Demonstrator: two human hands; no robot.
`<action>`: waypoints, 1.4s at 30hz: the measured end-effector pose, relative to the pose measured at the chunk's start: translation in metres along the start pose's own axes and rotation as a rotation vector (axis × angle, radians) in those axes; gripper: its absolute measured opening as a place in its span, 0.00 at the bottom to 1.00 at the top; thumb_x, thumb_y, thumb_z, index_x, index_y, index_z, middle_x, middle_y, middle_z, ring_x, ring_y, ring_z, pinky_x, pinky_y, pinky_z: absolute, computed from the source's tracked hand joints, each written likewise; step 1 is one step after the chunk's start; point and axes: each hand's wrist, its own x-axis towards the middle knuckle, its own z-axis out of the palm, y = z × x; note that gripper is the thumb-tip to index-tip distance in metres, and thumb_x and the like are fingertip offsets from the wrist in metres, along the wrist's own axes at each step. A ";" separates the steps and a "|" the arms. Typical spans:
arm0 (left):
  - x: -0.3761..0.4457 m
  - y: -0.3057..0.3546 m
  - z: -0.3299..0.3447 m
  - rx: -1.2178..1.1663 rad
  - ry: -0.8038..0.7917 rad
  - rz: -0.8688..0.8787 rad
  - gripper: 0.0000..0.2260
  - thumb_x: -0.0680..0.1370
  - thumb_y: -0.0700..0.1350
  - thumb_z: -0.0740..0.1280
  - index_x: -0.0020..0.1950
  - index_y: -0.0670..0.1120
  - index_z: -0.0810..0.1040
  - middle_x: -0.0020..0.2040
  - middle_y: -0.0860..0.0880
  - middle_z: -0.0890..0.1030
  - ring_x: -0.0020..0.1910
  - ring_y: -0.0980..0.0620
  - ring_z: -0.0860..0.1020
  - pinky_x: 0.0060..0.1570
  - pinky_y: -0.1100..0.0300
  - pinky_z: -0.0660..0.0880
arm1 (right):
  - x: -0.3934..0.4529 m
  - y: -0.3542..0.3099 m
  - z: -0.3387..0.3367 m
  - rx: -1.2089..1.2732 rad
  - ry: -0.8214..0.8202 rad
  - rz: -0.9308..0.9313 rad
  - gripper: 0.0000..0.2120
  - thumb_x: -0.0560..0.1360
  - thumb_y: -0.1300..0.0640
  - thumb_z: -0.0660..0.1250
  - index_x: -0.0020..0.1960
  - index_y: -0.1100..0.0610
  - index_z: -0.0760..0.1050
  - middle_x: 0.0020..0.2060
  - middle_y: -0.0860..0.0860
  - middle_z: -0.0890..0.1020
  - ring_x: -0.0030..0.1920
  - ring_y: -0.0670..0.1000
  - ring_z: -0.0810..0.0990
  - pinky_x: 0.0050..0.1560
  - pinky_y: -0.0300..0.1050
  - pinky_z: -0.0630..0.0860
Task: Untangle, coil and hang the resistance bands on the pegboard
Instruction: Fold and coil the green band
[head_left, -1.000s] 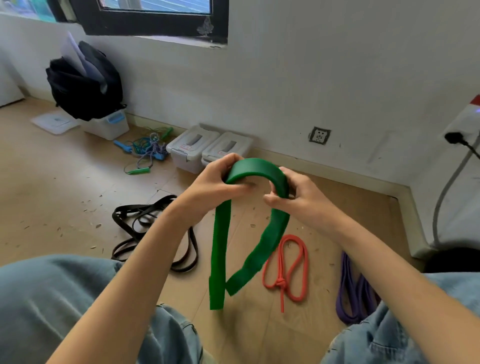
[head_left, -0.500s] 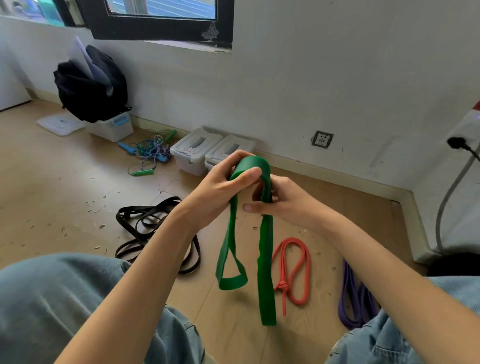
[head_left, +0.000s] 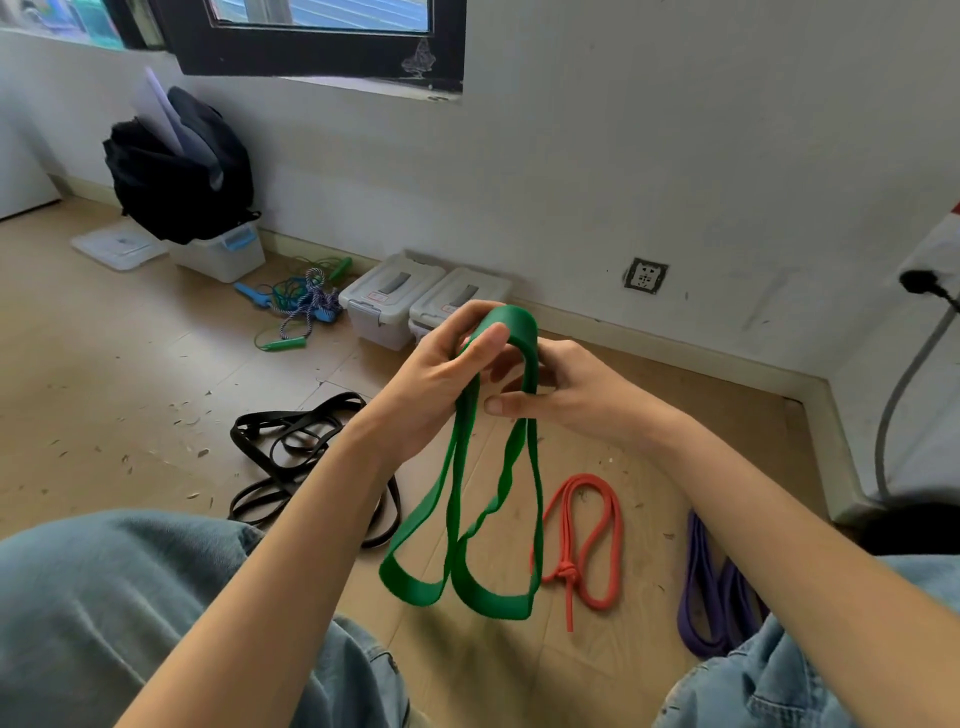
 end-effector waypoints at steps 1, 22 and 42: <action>0.000 -0.001 0.000 -0.030 0.000 -0.001 0.11 0.74 0.51 0.63 0.54 0.48 0.73 0.46 0.46 0.77 0.47 0.48 0.76 0.46 0.57 0.76 | 0.001 -0.001 0.001 0.017 0.015 -0.002 0.18 0.71 0.58 0.71 0.58 0.62 0.73 0.52 0.60 0.80 0.53 0.57 0.79 0.57 0.57 0.76; -0.001 -0.030 -0.012 -0.163 -0.099 -0.170 0.37 0.66 0.57 0.75 0.70 0.48 0.65 0.61 0.44 0.77 0.60 0.45 0.76 0.58 0.51 0.75 | 0.004 -0.007 -0.006 -0.064 0.167 -0.065 0.14 0.68 0.62 0.74 0.51 0.64 0.78 0.44 0.59 0.82 0.47 0.57 0.81 0.51 0.57 0.77; 0.003 -0.059 0.016 0.580 -0.061 -0.180 0.11 0.66 0.38 0.71 0.37 0.50 0.70 0.31 0.56 0.72 0.30 0.57 0.71 0.29 0.67 0.69 | 0.014 -0.009 0.017 0.146 0.261 0.052 0.33 0.63 0.62 0.78 0.63 0.52 0.66 0.53 0.51 0.77 0.54 0.49 0.77 0.56 0.43 0.74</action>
